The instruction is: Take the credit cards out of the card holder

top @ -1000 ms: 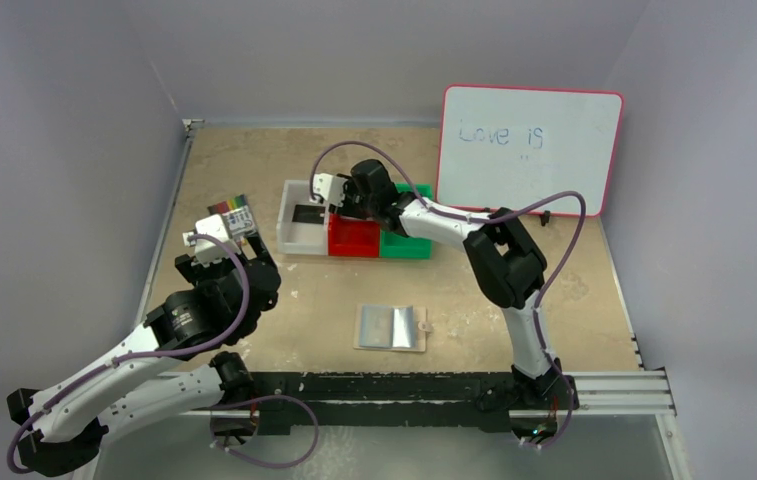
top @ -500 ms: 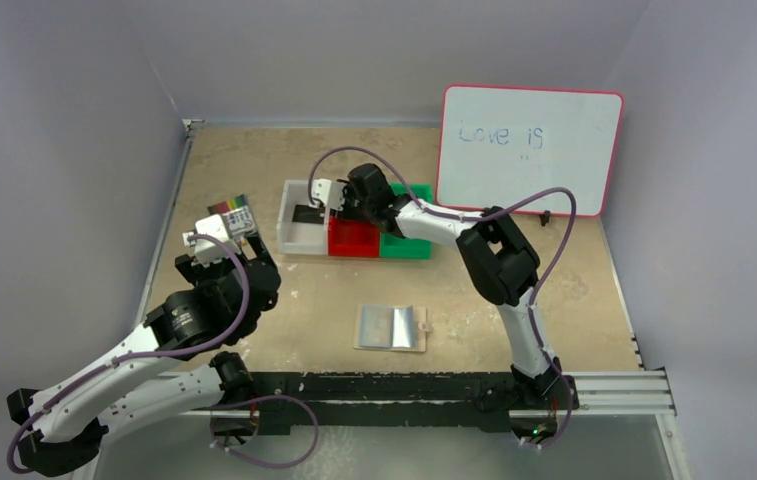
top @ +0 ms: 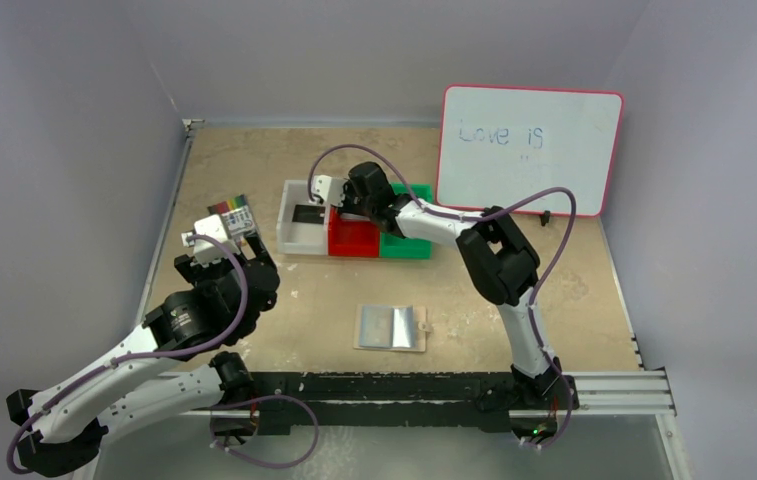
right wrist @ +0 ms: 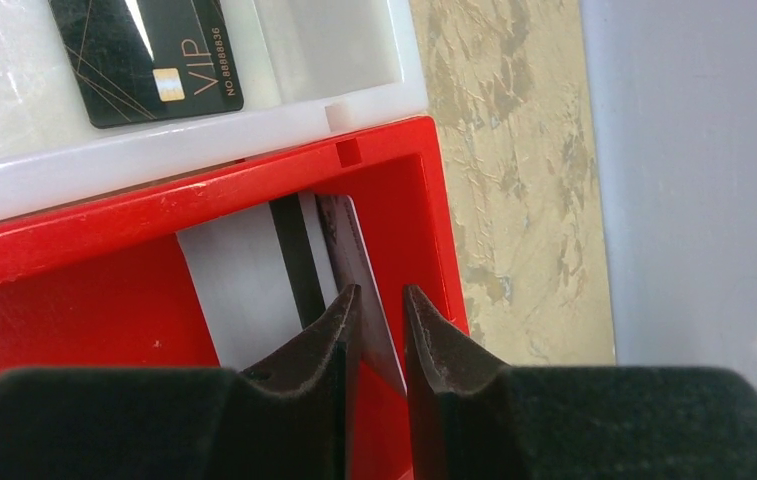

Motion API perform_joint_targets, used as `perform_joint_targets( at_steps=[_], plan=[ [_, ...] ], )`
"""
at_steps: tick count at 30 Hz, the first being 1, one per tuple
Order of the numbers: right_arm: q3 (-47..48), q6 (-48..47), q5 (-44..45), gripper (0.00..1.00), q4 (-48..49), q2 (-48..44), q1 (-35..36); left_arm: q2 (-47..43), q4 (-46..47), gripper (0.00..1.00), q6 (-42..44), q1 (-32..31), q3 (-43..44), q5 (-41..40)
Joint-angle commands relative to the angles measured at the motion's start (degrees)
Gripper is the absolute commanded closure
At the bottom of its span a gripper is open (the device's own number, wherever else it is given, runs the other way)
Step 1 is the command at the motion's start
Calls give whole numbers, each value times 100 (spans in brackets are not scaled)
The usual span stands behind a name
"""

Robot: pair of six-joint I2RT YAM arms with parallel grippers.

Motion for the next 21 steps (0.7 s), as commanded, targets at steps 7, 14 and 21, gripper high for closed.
perform_joint_targets(
  at_steps=[7, 14, 21],
  plan=[
    [76, -174, -95, 72, 117, 155, -16, -40, 153, 12, 91, 9, 111, -45],
    [80, -254, 158, 89, 408, 155, -16, -53, 161, 12, 98, 10, 113, -36],
    [-149, -496, 661, 96, 979, -110, -9, -101, 170, 12, 101, 10, 104, -28]
  ],
)
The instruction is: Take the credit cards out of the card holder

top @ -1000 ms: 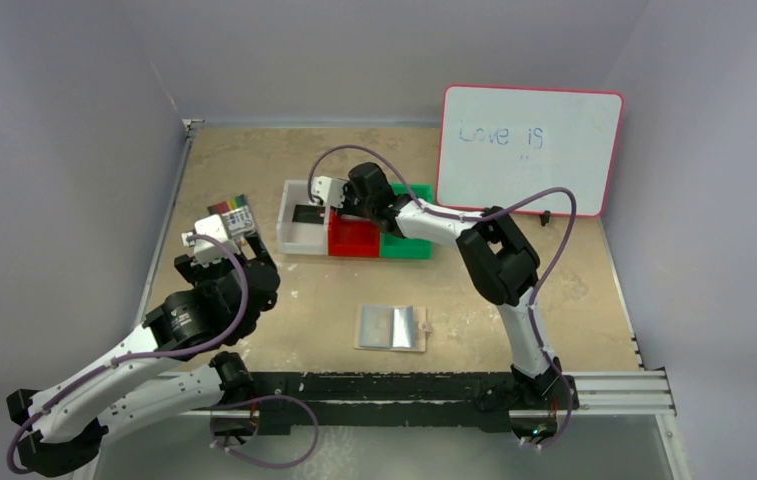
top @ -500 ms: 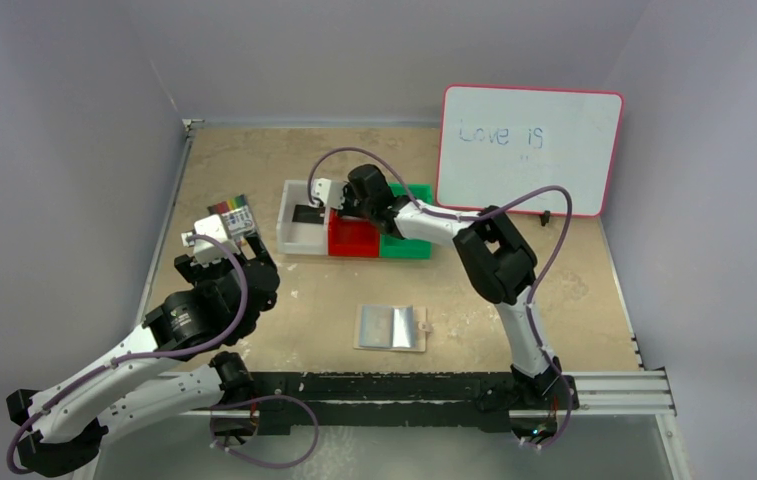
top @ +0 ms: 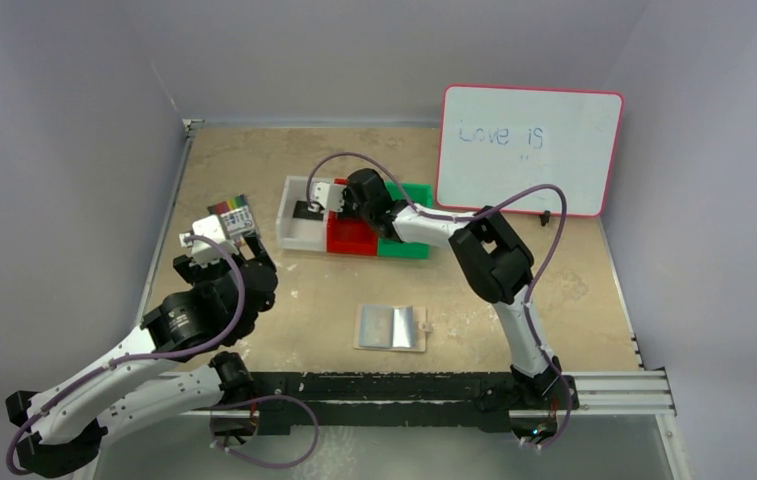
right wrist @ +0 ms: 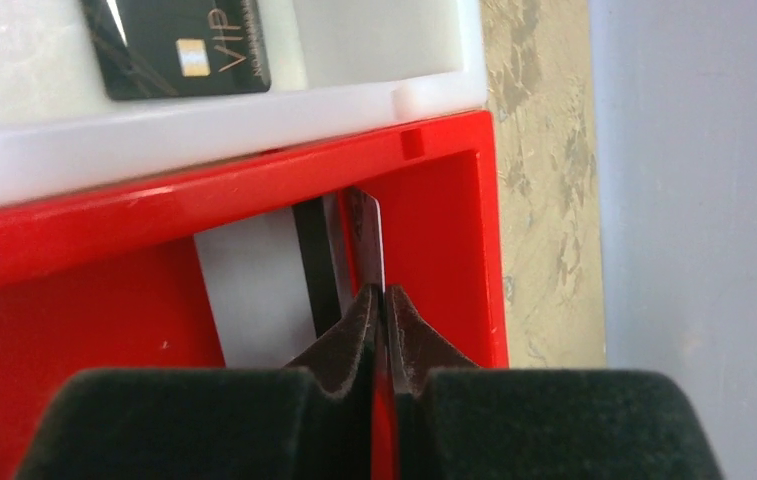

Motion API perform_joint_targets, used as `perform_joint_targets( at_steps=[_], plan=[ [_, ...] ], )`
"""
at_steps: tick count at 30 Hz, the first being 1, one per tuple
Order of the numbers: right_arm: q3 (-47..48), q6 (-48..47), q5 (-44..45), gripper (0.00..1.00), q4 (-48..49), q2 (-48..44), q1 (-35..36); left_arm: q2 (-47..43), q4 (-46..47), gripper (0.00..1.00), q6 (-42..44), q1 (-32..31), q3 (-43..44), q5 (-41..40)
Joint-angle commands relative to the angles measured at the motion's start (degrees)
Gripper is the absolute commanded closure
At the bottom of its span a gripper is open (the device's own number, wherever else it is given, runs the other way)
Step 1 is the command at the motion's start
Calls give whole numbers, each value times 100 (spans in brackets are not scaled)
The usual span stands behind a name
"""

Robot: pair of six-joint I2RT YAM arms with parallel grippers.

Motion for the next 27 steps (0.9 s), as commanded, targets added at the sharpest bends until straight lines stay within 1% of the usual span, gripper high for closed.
perform_joint_targets(
  at_steps=[1, 4, 12, 20, 27],
  plan=[
    [-92, -276, 534, 96, 762, -371, -9, -44, 153, 12, 102, 10, 100, -44],
    [-127, -200, 500, 98, 696, -478, -5, -32, 149, 12, 107, 14, 103, -48],
    [-455, -208, 532, 98, 1069, -661, 77, -43, 153, 12, 102, 9, 97, -39],
    [-388, -117, 696, 98, 978, -389, 157, -49, 149, 12, 95, 12, 109, -48],
    [-400, -40, 516, 94, 845, -300, 170, -46, 144, 12, 95, 10, 105, -44]
  ],
)
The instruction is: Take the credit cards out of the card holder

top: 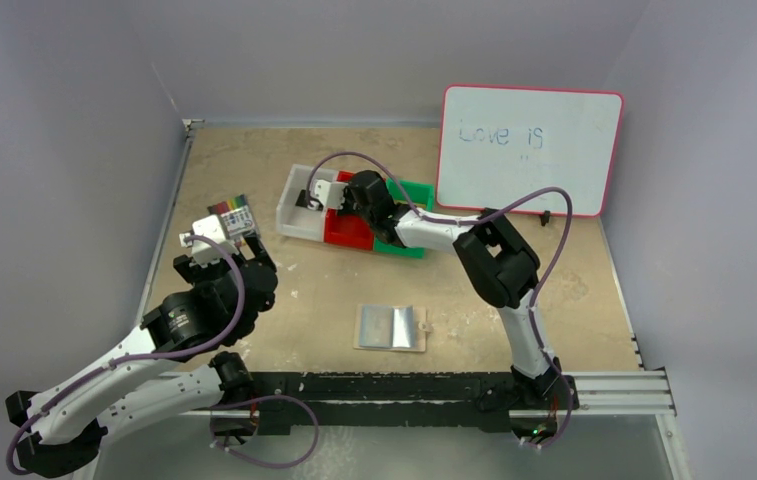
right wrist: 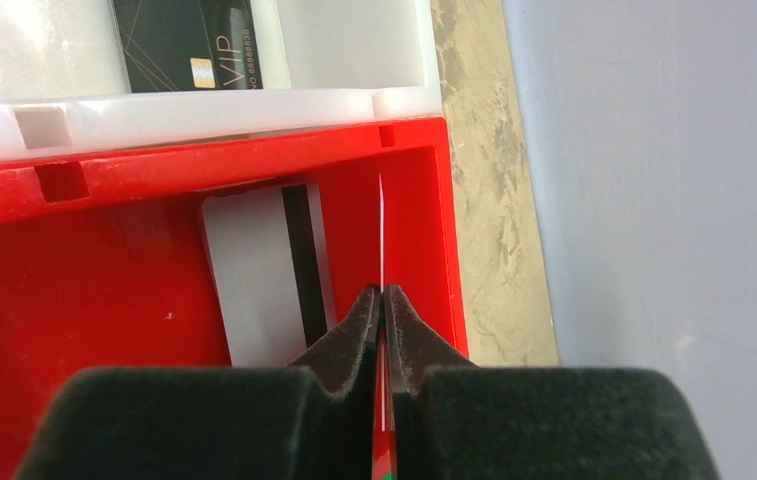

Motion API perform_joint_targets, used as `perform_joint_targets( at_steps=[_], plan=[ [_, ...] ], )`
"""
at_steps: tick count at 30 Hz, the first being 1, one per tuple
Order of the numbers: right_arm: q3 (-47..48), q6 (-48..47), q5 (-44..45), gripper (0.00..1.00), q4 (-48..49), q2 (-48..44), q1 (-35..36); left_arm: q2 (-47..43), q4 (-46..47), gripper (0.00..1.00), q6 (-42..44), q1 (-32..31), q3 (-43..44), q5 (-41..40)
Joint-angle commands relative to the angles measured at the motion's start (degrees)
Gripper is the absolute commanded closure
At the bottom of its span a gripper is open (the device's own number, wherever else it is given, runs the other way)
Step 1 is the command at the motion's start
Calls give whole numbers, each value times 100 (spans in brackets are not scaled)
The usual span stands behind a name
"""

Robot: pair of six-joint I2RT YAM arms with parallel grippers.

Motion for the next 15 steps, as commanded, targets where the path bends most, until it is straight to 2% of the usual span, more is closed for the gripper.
perform_joint_targets(
  at_steps=[1, 8, 13, 15],
  plan=[
    [51, 85, -62, 95, 57, 23, 41, -27, 131, 12, 94, 14, 109, -64],
    [131, 159, -259, 95, -186, 71, 45, -26, 139, 12, 106, 9, 109, -59],
    [126, 191, -248, 89, -205, 95, 48, -37, 127, 12, 102, 11, 109, -56],
    [127, 225, -253, 83, -221, 69, 55, -62, 131, 12, 94, 9, 108, -64]
  ],
)
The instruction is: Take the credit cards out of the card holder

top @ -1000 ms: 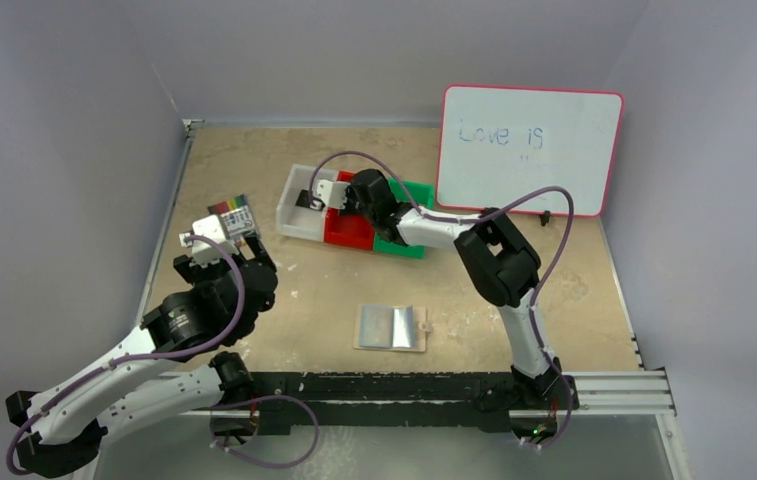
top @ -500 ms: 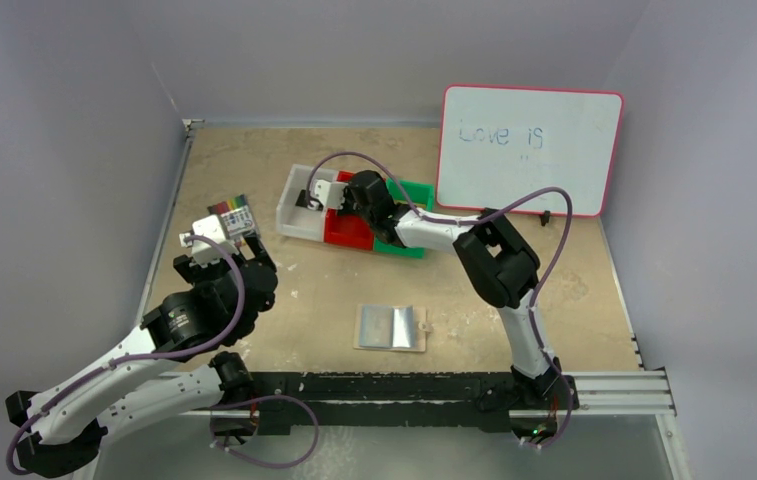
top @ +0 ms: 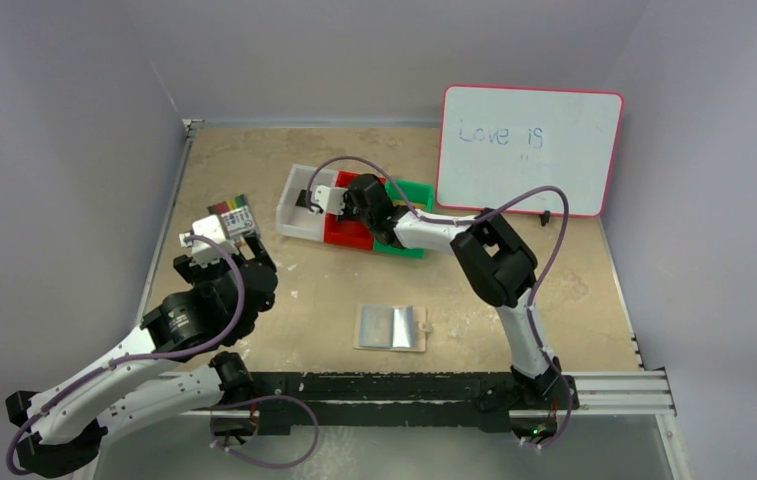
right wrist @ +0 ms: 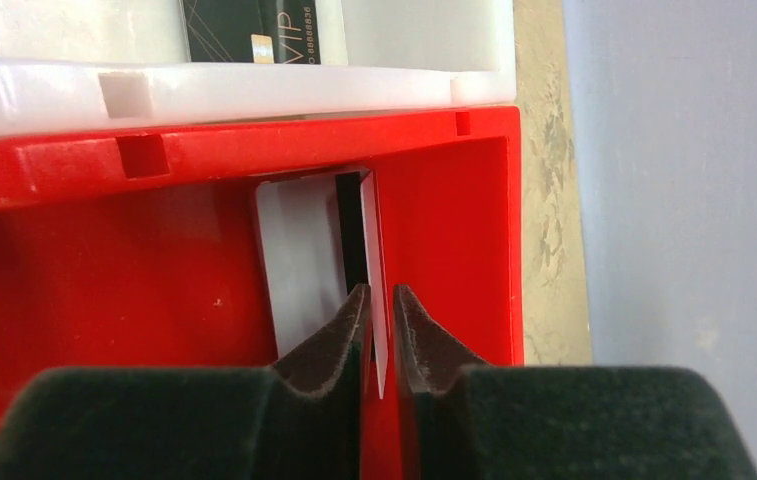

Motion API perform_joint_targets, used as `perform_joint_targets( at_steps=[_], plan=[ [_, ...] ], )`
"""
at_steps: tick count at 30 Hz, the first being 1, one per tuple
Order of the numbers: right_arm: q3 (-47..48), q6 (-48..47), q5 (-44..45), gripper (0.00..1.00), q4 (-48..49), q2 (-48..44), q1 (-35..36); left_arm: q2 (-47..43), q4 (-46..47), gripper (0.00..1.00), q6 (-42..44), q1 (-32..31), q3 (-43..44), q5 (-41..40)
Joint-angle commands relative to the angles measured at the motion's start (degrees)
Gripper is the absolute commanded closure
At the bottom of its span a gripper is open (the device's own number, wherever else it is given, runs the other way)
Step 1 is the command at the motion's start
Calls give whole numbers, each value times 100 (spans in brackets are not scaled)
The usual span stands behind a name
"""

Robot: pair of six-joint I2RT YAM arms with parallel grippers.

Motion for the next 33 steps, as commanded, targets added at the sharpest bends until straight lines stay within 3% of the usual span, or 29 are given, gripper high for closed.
perform_joint_targets(
  at_steps=[1, 4, 12, 18, 26, 33],
  plan=[
    [125, 172, -75, 80, 36, -55, 36, -68, 131, 12, 93, 15, 111, -59],
    [142, 299, -136, 78, -70, -203, 37, -78, 131, 12, 93, 11, 110, -61],
    [-48, 809, -1318, 77, -255, -809, 23, -64, 142, 12, 109, 14, 110, -47],
    [204, 716, -424, 74, -152, -409, 7, -48, 131, 12, 103, 18, 108, -46],
    [230, 679, -641, 66, -138, -262, -23, -96, 122, 12, 85, 17, 106, -64],
    [469, 695, -510, 66, -194, 35, -94, -102, 127, 12, 82, 15, 109, -68]
  ],
)
